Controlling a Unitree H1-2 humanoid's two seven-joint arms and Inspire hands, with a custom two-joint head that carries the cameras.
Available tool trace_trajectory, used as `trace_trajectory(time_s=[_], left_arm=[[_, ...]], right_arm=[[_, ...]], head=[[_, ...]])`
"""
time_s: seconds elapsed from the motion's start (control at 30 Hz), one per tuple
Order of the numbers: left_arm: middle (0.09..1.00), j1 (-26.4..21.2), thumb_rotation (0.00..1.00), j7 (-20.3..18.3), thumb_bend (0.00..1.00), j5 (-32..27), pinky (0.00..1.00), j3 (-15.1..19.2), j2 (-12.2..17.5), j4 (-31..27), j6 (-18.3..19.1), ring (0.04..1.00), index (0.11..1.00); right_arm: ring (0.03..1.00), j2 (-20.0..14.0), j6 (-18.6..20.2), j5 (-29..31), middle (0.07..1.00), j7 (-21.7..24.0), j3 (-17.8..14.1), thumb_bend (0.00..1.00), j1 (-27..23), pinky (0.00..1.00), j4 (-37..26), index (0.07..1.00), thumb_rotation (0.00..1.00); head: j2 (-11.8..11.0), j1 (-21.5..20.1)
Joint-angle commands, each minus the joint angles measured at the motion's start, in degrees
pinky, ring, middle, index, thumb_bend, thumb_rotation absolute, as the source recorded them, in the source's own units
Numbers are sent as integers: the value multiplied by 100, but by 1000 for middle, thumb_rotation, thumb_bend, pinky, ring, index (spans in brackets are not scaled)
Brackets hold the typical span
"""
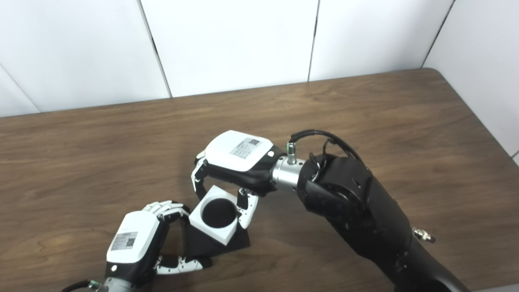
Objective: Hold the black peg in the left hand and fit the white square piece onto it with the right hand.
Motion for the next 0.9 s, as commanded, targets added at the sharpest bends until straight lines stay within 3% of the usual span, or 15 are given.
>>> trace_trajectory(time_s=[0.0, 0.23, 0.33, 0.37, 0.4, 0.47, 0.7, 0.87], left_arm=[[735, 148, 52, -330, 516, 92, 832, -36, 72, 94, 120, 797, 488], [736, 144, 52, -343, 516, 92, 836, -31, 71, 97, 122, 799, 488], [736, 138, 52, -345, 516, 107, 836, -35, 71, 105, 122, 800, 488], [736, 137, 52, -344, 516, 116, 837, -37, 70, 108, 124, 800, 488], [736, 135, 52, -345, 516, 122, 837, -40, 71, 109, 123, 799, 488], [736, 134, 52, -333, 516, 113, 835, -38, 71, 117, 116, 799, 488], [737, 133, 53, -328, 516, 117, 832, -35, 72, 116, 112, 798, 488], [736, 133, 53, -370, 515, 129, 835, -30, 63, 88, 144, 797, 488]], right_arm=[[848, 31, -165, -37, 711, -254, -58, 524, -103, 876, -50, 480, 130], [856, 9, -157, -104, 714, -232, -43, 525, -66, 883, -2, 481, 132], [875, -48, -36, -252, 736, 42, 20, 525, -106, 887, -44, 488, 143], [880, -55, 21, -275, 747, 140, 28, 731, -117, 886, -67, 554, 190], [886, -56, 85, -291, 758, 249, 30, 871, -132, 889, -94, 605, 235], [904, -35, 224, -347, 792, 478, 20, 982, -165, 911, -164, 677, 339], [922, -7, 378, -442, 846, 841, -21, 1000, -271, 934, -292, 743, 489], [920, -26, 256, -355, 869, 764, -62, 1000, -331, 943, -300, 777, 601]], head=[[6, -2], [21, -2], [17, 6], [17, 6], [17, 6], [17, 6], [46, 25], [47, 21]])
